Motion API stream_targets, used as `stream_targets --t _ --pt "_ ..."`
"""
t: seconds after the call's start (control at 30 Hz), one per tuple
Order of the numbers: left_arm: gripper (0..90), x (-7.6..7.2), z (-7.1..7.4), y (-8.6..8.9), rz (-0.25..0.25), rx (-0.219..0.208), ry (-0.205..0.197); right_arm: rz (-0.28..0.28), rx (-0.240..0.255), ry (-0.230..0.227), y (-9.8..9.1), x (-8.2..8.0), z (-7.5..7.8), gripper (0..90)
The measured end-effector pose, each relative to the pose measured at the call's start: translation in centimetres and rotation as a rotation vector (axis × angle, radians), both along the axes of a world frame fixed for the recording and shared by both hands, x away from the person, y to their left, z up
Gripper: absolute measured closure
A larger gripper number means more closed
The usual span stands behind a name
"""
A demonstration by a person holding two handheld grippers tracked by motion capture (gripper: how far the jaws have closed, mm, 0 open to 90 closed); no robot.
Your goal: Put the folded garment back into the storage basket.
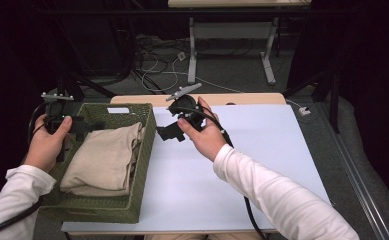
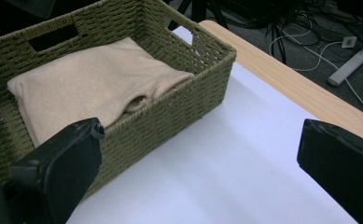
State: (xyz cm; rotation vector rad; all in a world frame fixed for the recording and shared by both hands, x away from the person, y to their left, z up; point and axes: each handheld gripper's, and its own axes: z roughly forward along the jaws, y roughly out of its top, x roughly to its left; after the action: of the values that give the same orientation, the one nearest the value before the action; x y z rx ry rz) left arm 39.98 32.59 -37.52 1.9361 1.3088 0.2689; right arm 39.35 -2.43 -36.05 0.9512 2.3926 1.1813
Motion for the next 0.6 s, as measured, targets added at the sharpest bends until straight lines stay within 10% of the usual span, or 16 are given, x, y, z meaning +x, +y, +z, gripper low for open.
stream_targets --t 0.6 --pt "0.3 0.1 0.4 -4.8 -0.057 -0.024 -0.004 -0.080 0.021 0.032 -8.7 -0.8 -0.8 0.0"
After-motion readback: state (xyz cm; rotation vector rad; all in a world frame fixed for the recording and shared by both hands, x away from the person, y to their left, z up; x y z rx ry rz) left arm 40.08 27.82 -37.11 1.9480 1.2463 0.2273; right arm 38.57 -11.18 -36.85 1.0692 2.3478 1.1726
